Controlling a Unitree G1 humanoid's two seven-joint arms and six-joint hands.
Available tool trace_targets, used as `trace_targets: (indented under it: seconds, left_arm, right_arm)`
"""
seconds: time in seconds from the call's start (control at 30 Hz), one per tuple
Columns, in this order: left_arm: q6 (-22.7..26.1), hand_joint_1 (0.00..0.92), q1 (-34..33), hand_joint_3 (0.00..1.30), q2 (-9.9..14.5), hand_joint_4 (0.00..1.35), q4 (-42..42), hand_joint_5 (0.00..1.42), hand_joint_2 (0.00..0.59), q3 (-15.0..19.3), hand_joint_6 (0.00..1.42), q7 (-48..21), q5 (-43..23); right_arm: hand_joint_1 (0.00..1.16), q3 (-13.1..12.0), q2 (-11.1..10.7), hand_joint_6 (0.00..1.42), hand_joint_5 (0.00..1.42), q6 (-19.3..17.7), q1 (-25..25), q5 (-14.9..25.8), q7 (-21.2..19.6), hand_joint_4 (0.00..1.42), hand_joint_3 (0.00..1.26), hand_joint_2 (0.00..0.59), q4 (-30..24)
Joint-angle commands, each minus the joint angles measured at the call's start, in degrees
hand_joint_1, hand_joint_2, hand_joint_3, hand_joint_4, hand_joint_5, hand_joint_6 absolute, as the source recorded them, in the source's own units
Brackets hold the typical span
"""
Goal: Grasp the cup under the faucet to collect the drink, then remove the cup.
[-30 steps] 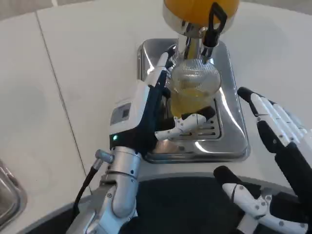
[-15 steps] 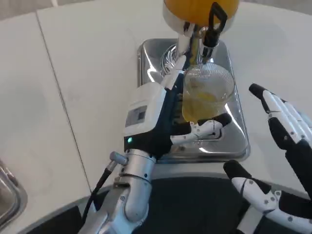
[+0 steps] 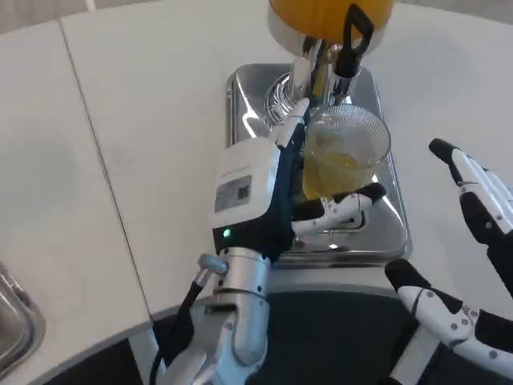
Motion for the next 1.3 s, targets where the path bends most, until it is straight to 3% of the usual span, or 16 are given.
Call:
trace_targets:
  seconds: [0.03,0.13,0.27,0.33,0.43,0.57,0.87,1.3]
  left_arm:
    - [1.06,0.376,-0.35,0.33,-2.21,0.44,1.28,0.79,0.029,-0.60,0.96,1.09,-0.09]
    - [1.98,0.382,-1.00,0.44,-4.17,0.57,2.03,0.93,0.030,-0.45,1.11,2.10,-0.44]
    - [1.96,0.438,-0.77,0.77,-7.59,0.91,2.34,1.27,0.039,0.56,1.41,5.18,-1.97]
    - [0.52,0.483,-0.76,0.94,-7.86,1.07,2.41,1.41,0.046,0.62,1.42,7.15,-2.40]
    - [-0.98,0.579,-1.39,1.07,-7.54,1.17,3.28,1.42,0.069,0.50,1.42,8.09,-3.07]
    - [-1.55,0.626,-1.59,1.11,-7.05,1.19,3.84,1.42,0.086,0.38,1.42,8.82,-3.06]
    - [-1.82,0.640,-1.49,1.14,-5.38,1.19,1.63,1.42,0.078,1.41,1.42,9.25,-2.91]
    - [-1.33,0.664,2.47,1.14,0.57,1.17,-4.94,1.42,0.053,3.53,1.42,7.98,-2.17]
  right_arm:
    - [0.41,-1.20,0.21,0.00,0.00,0.50,0.71,0.96,0.36,0.00,0.00,0.397,-0.90]
    - [0.41,-2.18,0.08,0.00,0.00,0.81,1.27,1.36,0.26,0.00,0.00,0.397,-0.90]
    - [0.41,-3.84,0.35,0.00,0.00,1.09,1.54,1.78,0.13,0.00,0.00,0.397,-0.90]
    - [0.41,-4.35,0.32,0.00,0.00,1.58,1.35,1.69,0.40,0.00,0.00,0.397,-0.90]
    - [0.41,-4.73,-0.05,0.00,0.00,2.47,0.71,1.73,1.12,0.00,0.00,0.396,-0.90]
    - [0.41,-4.80,-0.56,0.00,0.00,3.56,-0.50,1.81,1.93,0.00,0.00,0.392,-0.90]
    - [0.42,-4.37,-1.37,0.01,0.00,5.28,-1.57,2.14,2.57,0.00,0.00,0.389,-0.90]
    - [0.43,-0.96,-2.38,0.01,0.00,6.80,-2.18,1.46,1.74,0.00,0.00,0.388,-0.86]
